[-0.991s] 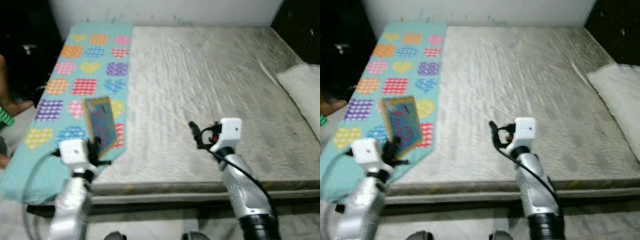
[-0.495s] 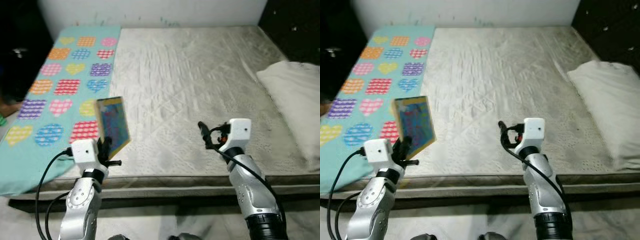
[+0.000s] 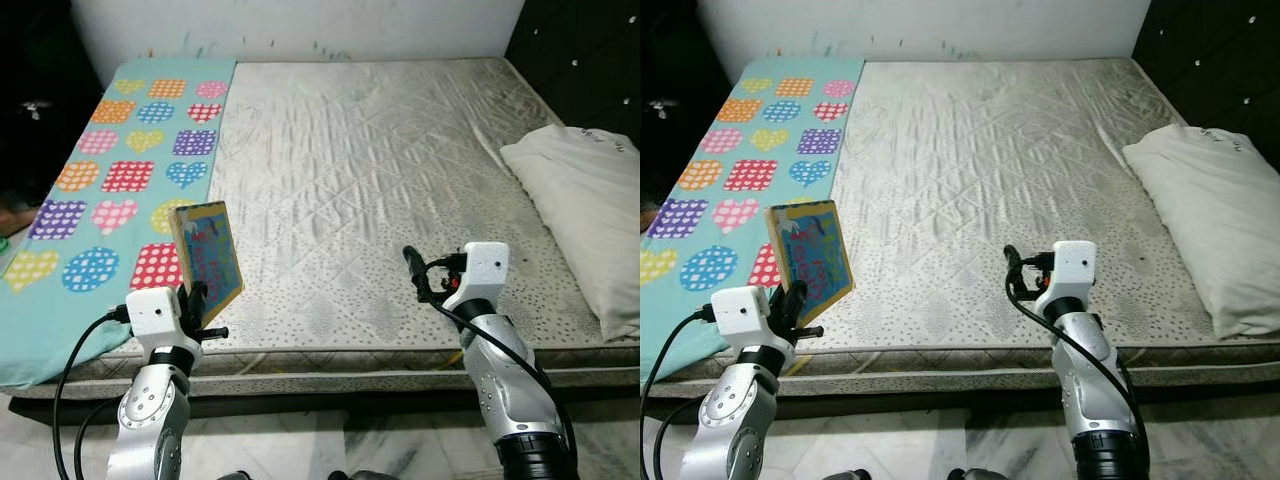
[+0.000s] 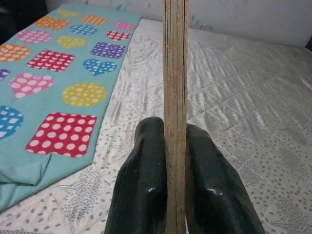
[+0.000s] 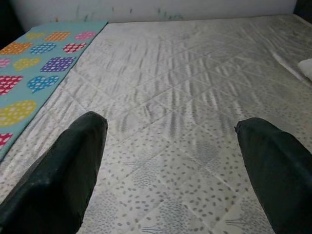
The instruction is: Clean up the room
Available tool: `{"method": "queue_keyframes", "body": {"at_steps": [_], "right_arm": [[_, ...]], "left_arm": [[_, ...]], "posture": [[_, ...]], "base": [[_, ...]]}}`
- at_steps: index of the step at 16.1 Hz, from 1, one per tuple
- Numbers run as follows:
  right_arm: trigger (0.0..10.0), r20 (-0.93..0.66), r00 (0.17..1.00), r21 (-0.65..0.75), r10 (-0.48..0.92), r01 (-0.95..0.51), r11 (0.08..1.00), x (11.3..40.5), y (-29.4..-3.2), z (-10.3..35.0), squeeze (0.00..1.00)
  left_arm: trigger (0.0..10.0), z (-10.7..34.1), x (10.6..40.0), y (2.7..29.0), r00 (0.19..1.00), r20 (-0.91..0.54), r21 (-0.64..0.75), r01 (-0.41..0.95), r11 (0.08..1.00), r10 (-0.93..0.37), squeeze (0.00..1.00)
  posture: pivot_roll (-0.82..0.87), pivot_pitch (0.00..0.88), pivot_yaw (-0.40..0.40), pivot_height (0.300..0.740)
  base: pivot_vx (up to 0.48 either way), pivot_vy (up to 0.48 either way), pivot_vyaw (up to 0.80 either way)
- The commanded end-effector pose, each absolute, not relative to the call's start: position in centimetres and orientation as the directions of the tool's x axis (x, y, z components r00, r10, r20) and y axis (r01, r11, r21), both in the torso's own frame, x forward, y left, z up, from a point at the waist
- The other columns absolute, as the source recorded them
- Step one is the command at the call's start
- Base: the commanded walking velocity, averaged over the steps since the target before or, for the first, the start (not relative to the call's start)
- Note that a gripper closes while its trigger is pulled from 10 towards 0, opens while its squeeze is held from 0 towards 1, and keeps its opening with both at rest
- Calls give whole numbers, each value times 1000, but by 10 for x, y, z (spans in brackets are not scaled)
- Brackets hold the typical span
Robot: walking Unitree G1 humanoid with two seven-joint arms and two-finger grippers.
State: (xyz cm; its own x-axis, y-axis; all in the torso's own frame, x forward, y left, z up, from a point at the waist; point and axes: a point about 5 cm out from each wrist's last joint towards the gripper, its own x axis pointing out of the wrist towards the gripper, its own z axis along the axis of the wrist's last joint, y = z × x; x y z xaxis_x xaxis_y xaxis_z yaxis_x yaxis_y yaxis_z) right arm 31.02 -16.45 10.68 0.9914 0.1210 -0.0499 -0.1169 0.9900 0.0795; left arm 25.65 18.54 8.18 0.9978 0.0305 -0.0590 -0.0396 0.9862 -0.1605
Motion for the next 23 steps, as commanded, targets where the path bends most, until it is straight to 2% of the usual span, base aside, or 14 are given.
{"method": "queue_keyframes", "body": {"at_steps": [1,6,10,23], "right_arm": [[10000,-49,991,85,125,-121,989,312,-164,107,0],[10000,-46,989,84,137,-133,987,312,-161,106,0],[10000,-42,990,82,138,-134,988,313,-161,107,0],[10000,-36,990,74,134,-131,989,315,-162,108,0]], "left_arm": [[10000,93,261,185,1000,-3,-143,-27,989,26,0],[10000,94,261,185,1000,8,-163,-26,986,28,0],[10000,99,261,179,998,47,-161,48,986,-41,0],[10000,99,261,176,997,52,-166,71,984,-63,0]], "posture": [[-116,110,-15,740],[-116,116,-15,740],[-117,117,-16,740],[-125,122,-14,740]], "base": [[0,0,-800],[0,0,0],[0,0,0],[333,0,0]]}}
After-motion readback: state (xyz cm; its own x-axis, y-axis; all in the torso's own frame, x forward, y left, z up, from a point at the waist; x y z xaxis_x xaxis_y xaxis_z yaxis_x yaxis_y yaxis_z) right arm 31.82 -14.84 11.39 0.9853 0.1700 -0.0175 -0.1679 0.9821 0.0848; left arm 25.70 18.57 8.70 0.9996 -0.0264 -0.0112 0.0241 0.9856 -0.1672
